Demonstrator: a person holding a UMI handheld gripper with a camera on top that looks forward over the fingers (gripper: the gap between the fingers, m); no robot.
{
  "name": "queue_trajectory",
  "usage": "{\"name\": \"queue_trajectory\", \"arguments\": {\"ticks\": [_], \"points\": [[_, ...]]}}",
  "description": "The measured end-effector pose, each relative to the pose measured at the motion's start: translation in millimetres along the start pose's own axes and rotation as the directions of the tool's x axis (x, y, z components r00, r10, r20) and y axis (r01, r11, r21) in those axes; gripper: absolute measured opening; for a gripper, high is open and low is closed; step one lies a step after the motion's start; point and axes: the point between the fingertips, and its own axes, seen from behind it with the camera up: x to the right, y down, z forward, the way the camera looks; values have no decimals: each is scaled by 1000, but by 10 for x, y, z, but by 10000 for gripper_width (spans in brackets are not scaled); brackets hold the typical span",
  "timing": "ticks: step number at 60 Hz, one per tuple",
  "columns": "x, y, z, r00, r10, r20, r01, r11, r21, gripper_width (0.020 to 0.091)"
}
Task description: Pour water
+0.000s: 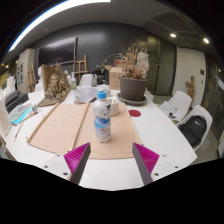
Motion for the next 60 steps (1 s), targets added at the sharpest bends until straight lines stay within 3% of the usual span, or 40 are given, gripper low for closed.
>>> {"name": "queue_trajectory", "arguments": {"ticks": [8,21,24,26,30,36,47,60], "points": [[-349,-226,578,999,8,31,-10,997,73,857],[-323,-419,1479,999,19,-34,-14,990,142,859],[-372,-427,1622,1000,23,-18,-20,988,152,818],[-398,-420,1699,1000,19,-7,-17,988,153,749],[-350,-472,1736,1000,7,-30,-2,984,176,512],[-324,-499,1730,998,1,-60,11,980,197,478],[-425,-494,1731,998,11,-59,-1,986,166,333],[-881,-1070,1541,998,67,21,-69,980,186,333]]}}
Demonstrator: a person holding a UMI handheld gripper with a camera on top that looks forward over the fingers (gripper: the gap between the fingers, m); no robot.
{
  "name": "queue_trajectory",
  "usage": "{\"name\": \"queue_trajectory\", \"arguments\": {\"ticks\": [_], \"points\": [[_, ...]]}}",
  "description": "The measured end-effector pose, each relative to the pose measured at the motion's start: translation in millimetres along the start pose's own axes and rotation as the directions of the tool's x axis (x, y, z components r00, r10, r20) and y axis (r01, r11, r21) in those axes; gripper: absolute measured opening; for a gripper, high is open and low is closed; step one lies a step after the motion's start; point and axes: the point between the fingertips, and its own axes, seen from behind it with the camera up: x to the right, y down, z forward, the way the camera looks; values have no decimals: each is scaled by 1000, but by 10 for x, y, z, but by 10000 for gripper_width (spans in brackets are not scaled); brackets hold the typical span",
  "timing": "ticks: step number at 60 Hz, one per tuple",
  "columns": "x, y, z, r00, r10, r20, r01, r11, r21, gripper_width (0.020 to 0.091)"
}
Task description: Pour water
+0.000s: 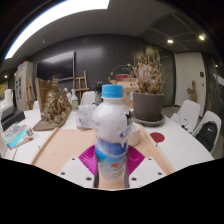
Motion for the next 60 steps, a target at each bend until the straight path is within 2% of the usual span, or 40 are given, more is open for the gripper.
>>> {"name": "queue_trajectory", "arguments": {"ticks": [7,12,17,23,31,39,50,60], "points": [[-348,-456,52,985,145,91,-148,989,28,332],[-563,-795,196,930,320,181,-328,945,17,331],[-745,-1104,386,790,544,283,-556,830,-44,327],[-837,-1341,642,528,774,348,-775,607,-174,327],[-757,-1375,996,183,934,307,-898,286,-335,328],[-695,-1338,1279,-109,968,225,-895,3,-446,330],[-590,-1253,1565,-404,908,107,-814,-304,-495,329],[-572,-1191,1640,-450,891,60,-783,-362,-506,328]]}}
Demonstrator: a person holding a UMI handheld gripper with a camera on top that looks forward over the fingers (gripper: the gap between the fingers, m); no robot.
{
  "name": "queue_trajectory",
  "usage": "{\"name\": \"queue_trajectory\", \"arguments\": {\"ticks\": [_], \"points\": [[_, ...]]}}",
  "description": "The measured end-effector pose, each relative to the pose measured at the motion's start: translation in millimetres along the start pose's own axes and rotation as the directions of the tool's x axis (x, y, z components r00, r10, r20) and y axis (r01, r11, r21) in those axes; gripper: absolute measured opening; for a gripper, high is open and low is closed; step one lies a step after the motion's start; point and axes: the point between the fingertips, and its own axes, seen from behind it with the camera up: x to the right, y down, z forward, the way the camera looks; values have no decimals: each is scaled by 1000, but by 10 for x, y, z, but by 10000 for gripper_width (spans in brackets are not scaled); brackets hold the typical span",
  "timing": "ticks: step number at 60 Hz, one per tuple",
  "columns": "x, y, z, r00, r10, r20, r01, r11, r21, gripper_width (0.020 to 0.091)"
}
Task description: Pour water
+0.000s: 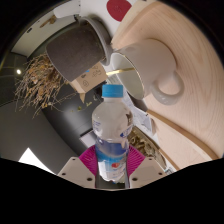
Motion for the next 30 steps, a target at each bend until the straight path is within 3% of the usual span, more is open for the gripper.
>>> {"name": "queue_trajectory", "arguments": {"ticks": [7,16,24,30], "points": [[-40,45,-4,996,-84,-31,84,996,-22,329],[-300,152,-27,874,-480,-73,476,877,-66,329],[-863,98,-112,525,-849,-65,847,529,-61,328],[-1348,-88,-258,182,-980,-76,983,184,-22,331]]}}
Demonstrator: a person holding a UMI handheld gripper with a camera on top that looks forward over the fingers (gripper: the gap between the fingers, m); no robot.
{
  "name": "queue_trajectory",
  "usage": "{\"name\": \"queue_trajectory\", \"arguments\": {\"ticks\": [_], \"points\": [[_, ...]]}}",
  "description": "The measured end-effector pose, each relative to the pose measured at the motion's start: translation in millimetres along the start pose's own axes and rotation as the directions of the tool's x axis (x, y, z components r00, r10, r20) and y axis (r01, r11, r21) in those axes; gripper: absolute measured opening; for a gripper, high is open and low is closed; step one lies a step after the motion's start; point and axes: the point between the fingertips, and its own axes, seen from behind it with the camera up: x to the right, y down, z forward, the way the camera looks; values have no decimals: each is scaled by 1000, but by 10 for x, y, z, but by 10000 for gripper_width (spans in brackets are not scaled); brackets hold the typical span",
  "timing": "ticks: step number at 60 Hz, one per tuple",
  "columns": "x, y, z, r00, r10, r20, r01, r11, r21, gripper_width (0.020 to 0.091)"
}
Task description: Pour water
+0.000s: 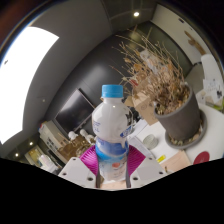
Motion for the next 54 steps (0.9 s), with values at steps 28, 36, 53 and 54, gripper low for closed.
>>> {"name": "queue_trajectory", "arguments": {"ticks": [28,36,53,54], "points": [[2528,-174,-444,729,-597,-335,566,801,-196,335],[2871,106,-482,706,-623,-338,574,782,-243,337],[3025,402,-554,713,-616,-334,566,787,-243,429],[3025,403,-556,712,-617,-335,568,787,-242,445]]}}
